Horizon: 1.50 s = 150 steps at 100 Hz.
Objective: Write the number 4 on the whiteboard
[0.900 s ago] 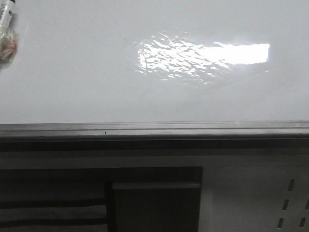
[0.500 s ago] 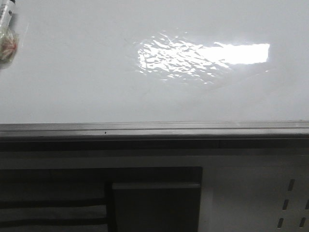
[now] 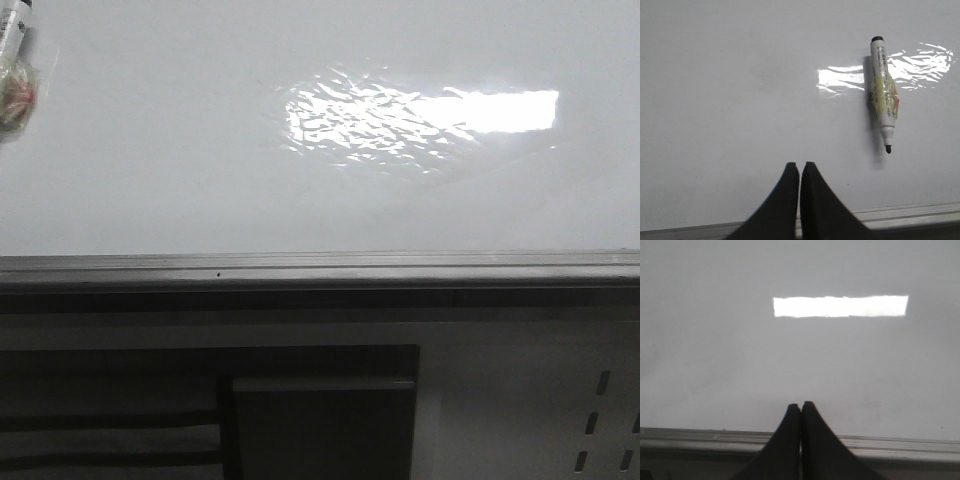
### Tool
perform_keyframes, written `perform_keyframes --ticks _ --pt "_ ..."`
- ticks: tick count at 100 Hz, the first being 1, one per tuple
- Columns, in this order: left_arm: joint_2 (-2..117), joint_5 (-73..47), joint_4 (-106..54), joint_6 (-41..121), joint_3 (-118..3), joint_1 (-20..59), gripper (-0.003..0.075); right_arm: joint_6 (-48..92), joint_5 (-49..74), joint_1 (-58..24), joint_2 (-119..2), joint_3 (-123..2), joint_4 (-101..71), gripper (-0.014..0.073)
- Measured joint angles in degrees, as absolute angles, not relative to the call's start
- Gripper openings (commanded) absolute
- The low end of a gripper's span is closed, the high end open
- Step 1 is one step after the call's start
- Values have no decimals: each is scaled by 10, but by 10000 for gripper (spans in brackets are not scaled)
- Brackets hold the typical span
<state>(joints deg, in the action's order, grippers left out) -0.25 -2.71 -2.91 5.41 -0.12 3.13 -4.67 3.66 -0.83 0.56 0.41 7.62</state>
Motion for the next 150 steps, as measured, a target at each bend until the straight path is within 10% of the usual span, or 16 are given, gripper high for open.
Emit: perform_keyframes --ticks 150 --pt "162 -250 -103 57 -326 31 -20 -50 268 -8 -172 -314 70 -71"
